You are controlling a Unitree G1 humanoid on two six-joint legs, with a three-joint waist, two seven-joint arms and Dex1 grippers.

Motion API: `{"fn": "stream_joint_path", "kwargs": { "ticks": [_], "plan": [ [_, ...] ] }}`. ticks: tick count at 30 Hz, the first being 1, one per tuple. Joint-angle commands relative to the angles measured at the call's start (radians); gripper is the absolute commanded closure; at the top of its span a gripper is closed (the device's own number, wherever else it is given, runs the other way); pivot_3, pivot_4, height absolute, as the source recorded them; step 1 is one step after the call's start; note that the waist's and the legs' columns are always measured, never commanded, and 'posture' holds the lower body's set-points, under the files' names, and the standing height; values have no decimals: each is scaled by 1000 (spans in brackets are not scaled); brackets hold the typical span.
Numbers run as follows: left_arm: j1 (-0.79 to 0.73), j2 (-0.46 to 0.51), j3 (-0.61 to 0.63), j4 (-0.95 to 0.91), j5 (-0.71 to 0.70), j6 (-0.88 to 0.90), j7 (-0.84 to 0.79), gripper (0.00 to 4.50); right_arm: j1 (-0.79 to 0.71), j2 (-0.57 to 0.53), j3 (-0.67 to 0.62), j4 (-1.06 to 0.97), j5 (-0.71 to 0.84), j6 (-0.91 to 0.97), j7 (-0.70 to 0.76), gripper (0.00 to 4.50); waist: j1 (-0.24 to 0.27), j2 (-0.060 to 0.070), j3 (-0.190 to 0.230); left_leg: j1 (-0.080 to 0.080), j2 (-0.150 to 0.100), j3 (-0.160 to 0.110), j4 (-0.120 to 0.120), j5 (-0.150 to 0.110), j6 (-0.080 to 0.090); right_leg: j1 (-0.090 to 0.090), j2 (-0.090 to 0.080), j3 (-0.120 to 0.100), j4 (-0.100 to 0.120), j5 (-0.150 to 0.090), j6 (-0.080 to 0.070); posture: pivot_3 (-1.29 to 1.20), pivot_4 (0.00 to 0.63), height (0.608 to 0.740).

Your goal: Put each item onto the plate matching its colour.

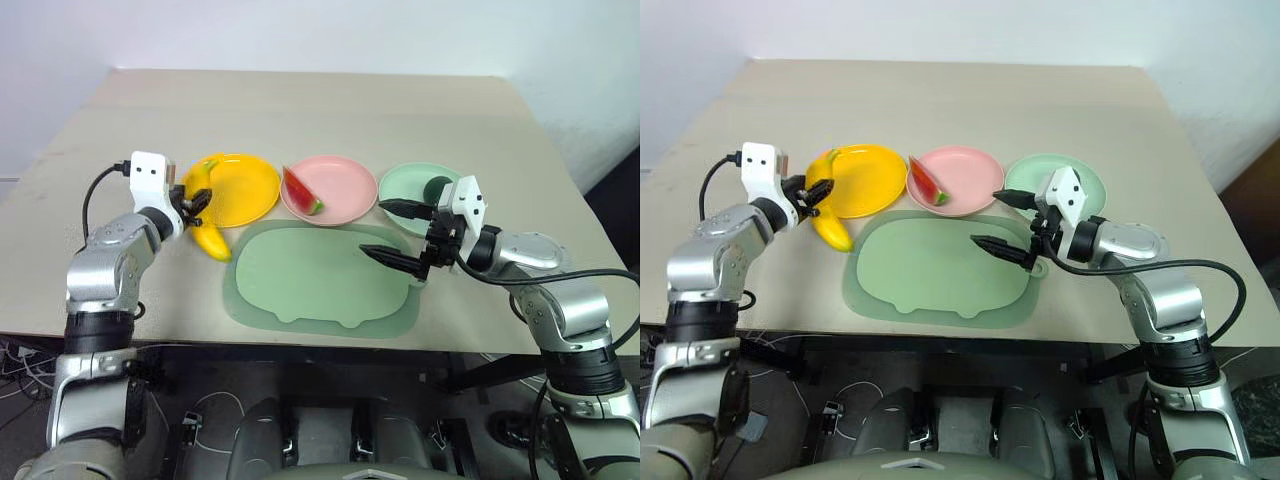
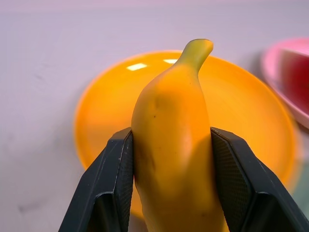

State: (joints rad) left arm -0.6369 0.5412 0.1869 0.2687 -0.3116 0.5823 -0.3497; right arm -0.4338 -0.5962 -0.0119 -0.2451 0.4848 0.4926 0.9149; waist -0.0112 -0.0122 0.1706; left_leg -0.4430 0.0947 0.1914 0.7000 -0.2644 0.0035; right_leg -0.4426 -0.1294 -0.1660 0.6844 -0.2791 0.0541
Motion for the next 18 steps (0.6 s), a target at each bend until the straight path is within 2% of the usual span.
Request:
{"fn": "stream_joint_path", "kwargs": {
  "ticks": [1,9,18],
  "plan": [
    [-95,-7,-10,180,57,-140,-13,2515,-25,2,-12,-5,5,-19,-2,0,4,0,0,0,0,0,0,0,0,0,0,0,0,0,0,0,150,695],
    [-294,-64,-16,573,115,-330,-36,2515,-31,2,-4,8,-1,-26,-1,0,8,-1,0,0,-1,-1,1,0,0,1,-1,-1,1,0,0,0,150,695],
    [-403,-97,-30,683,135,-331,-78,2515,-17,-8,-12,-14,5,-18,-5,0,-4,-1,0,0,0,0,1,0,0,0,0,-1,1,0,1,0,150,695]
  ]
}}
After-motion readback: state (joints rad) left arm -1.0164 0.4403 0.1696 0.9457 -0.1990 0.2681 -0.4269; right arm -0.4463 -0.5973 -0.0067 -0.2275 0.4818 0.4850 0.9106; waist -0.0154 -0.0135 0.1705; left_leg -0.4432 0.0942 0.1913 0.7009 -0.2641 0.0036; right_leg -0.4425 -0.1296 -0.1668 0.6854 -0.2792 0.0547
